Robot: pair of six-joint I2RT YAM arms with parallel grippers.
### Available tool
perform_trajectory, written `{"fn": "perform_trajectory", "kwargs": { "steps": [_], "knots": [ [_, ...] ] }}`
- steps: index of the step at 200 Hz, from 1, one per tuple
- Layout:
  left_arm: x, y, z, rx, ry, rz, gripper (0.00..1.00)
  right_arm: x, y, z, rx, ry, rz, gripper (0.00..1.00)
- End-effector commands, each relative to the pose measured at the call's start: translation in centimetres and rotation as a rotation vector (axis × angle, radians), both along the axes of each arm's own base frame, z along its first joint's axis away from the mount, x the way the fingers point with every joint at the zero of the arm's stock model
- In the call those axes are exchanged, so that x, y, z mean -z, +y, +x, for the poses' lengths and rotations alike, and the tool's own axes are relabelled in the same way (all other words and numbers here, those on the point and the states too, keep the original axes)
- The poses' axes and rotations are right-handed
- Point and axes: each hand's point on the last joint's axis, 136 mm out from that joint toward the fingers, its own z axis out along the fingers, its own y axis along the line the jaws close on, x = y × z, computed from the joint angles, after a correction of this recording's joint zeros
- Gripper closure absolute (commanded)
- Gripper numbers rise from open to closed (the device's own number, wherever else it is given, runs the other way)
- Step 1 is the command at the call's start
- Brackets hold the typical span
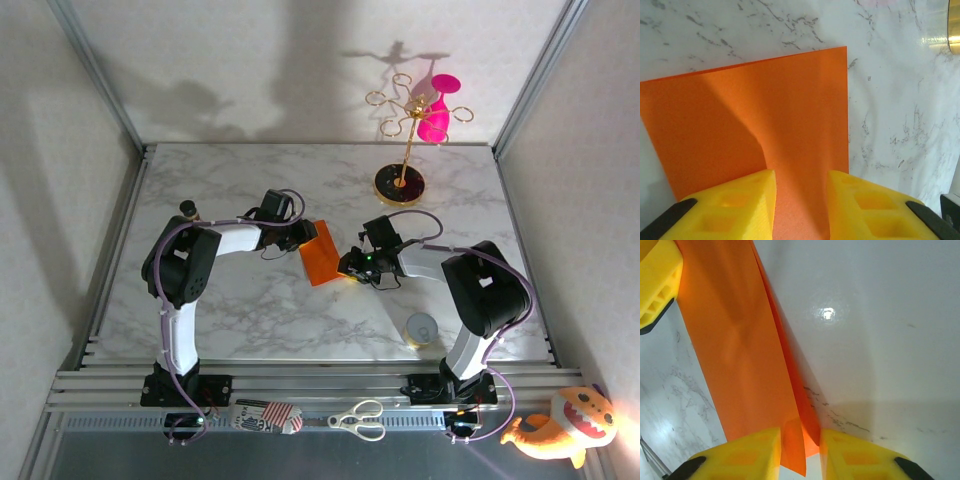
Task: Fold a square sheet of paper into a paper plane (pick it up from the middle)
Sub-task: Fold the triangle a second time at the center of the table.
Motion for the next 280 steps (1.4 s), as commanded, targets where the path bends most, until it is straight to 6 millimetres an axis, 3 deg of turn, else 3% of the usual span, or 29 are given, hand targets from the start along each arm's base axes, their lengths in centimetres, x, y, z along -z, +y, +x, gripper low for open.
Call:
{"fn": "perform_trajectory", "kwargs": {
  "steps": [1, 155, 181, 198, 242, 280],
  "knots": [
    [3.0, 0.7, -1.5, 0.008, 0.070, 0.060, 0.68, -0.7, 0.9, 0.5, -0.003, 0.001, 0.037, 0.74],
    [2.9, 0.6, -1.5, 0.021, 0.060, 0.065, 0.71, -0.6, 0.9, 1.0, 0.028, 0.019, 0.036, 0.83],
    [2.7, 0.5, -1.3, 0.038, 0.046, 0.066, 0.72, -0.6, 0.7, 1.1, 0.036, 0.024, 0.029, 0.88],
    [1.4, 0.0, -0.8, 0.061, 0.010, 0.051, 0.72, -0.6, 0.7, 1.1, 0.042, 0.026, 0.026, 0.96],
    [-6.2, -1.0, 1.3, 0.051, -0.168, -0.038, 0.60, -1.1, 0.8, 1.4, 0.123, 0.004, 0.048, 1.00],
    [-7.3, 1.0, 0.4, -0.108, -0.207, -0.095, 0.58, -1.5, 1.6, 1.7, 0.241, 0.014, 0.074, 1.00]
  ]
}}
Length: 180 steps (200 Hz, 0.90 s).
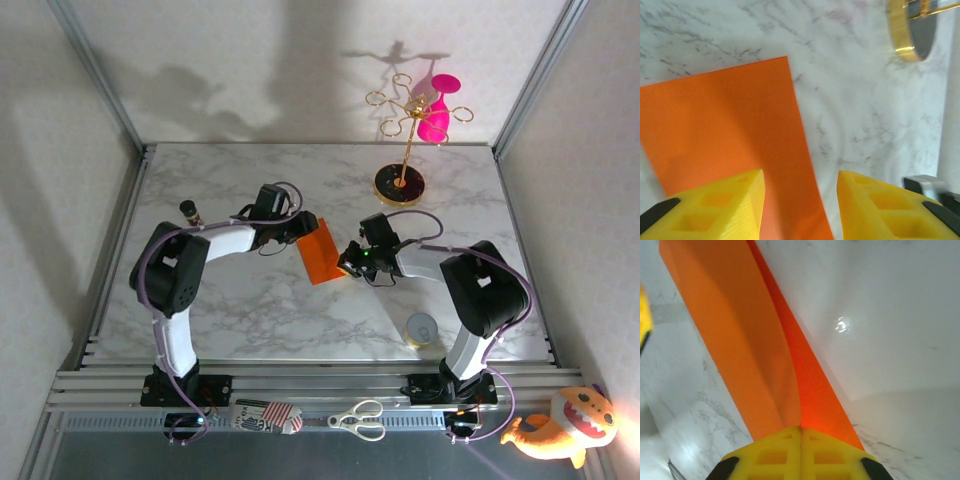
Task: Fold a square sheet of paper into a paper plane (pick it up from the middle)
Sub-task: Fold the triangle a second time at the center of the table.
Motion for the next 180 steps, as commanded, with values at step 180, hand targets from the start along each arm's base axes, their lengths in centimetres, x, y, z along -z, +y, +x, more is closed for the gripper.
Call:
{"fn": "perform_trajectory", "kwargs": {
  "steps": [180],
  "knots": [
    [6.5, 0.5, -1.6, -0.073, 0.166, 0.025, 0.76, 0.9, 1.2, -1.4, 0.146, 0.120, 0.024, 0.87]
  ]
}}
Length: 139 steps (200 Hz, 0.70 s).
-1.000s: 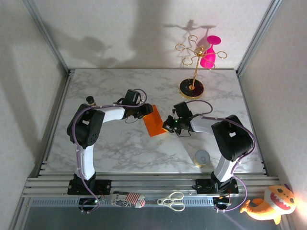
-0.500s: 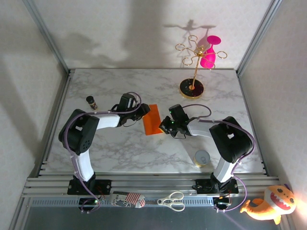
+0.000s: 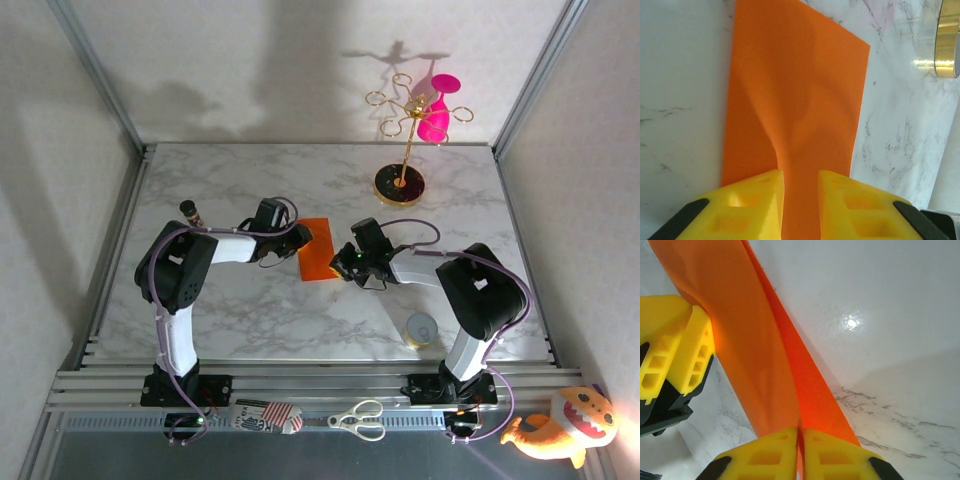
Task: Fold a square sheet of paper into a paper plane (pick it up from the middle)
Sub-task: Fold the triangle a second time at the center of the table.
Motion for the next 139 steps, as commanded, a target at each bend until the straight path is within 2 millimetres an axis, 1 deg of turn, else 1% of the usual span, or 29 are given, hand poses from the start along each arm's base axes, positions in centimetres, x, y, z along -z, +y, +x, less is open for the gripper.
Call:
{"fn": "perform_trajectory", "kwargs": {
  "steps": [1, 45, 100, 139],
  "knots": [
    [1.18, -0.04, -0.47, 0.030, 0.024, 0.049, 0.76, 0.92, -0.30, -0.87, -0.006, 0.041, -0.021, 0.87],
    [1.43, -0.22, -0.48, 0.041, 0.027, 0.048, 0.76, 0.79, -0.34, -1.06, -0.017, 0.043, -0.025, 0.89],
    [1.47, -0.26, -0.58, 0.051, 0.026, 0.050, 0.77, 0.76, -0.63, -1.16, -0.017, 0.042, -0.032, 0.87],
    [1.37, -0.27, -0.55, 0.057, 0.022, 0.052, 0.77, 0.72, -0.87, -1.23, -0.016, 0.041, -0.041, 0.90]
  ]
}}
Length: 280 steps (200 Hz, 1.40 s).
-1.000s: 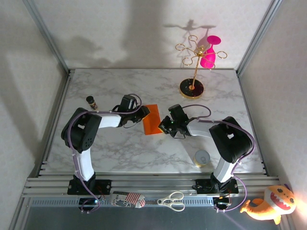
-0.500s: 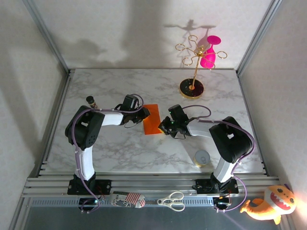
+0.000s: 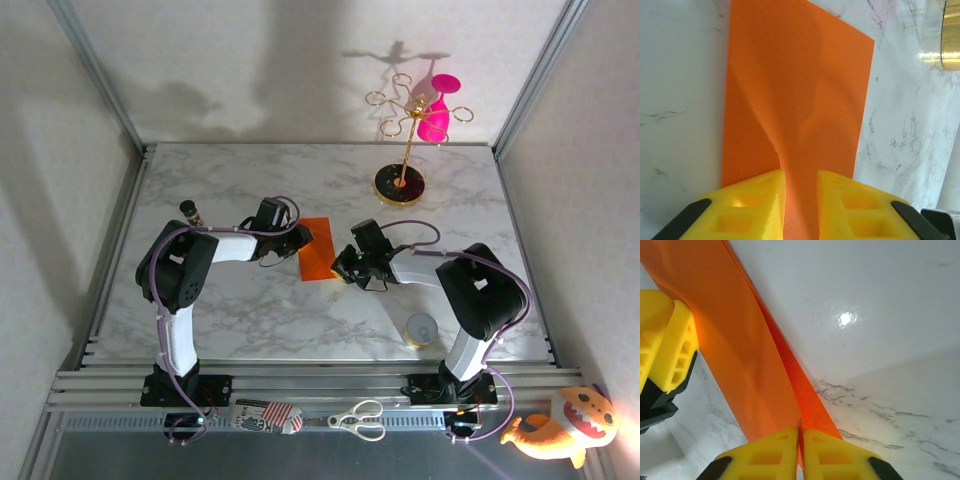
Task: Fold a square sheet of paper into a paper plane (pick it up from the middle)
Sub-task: Fold the triangle a second time at the center of the table.
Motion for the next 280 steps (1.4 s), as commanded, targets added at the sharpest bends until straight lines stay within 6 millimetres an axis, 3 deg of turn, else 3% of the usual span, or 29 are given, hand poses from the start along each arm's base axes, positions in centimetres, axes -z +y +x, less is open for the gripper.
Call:
{"fn": "perform_trajectory", "kwargs": {
  "steps": [1, 19, 52, 64, 101, 157, 234, 280],
  "knots": [
    [1.2, -0.2, -0.5, 0.030, 0.028, 0.031, 0.77, 0.1, -0.5, -0.6, -0.014, 0.012, -0.017, 0.90],
    [0.5, -0.5, -0.3, 0.040, 0.012, 0.017, 0.76, 0.1, -0.4, -0.6, -0.018, 0.006, -0.018, 0.96],
    [-4.4, -1.7, 1.2, 0.085, -0.123, -0.047, 0.66, -0.2, -0.3, -0.5, -0.034, -0.009, -0.021, 1.00],
    [-5.2, -1.3, 1.8, 0.084, -0.161, -0.021, 0.63, -0.2, -0.4, -0.5, -0.036, -0.013, -0.027, 1.00],
    [-2.3, 1.5, 2.7, 0.021, -0.102, 0.033, 0.68, -0.5, -0.5, -0.3, -0.040, -0.029, -0.038, 1.00],
    [0.7, 1.9, 2.0, 0.022, -0.027, 0.061, 0.75, -1.9, 0.6, 0.6, -0.102, -0.094, -0.019, 1.00],
    [1.9, 2.1, 1.2, 0.037, 0.001, 0.076, 0.77, -2.7, 5.6, 1.7, -0.285, -0.159, 0.040, 1.00],
    [2.2, 2.0, 1.0, 0.041, 0.009, 0.079, 0.77, -2.4, 7.2, 3.3, -0.280, -0.192, 0.061, 1.00]
  ]
}}
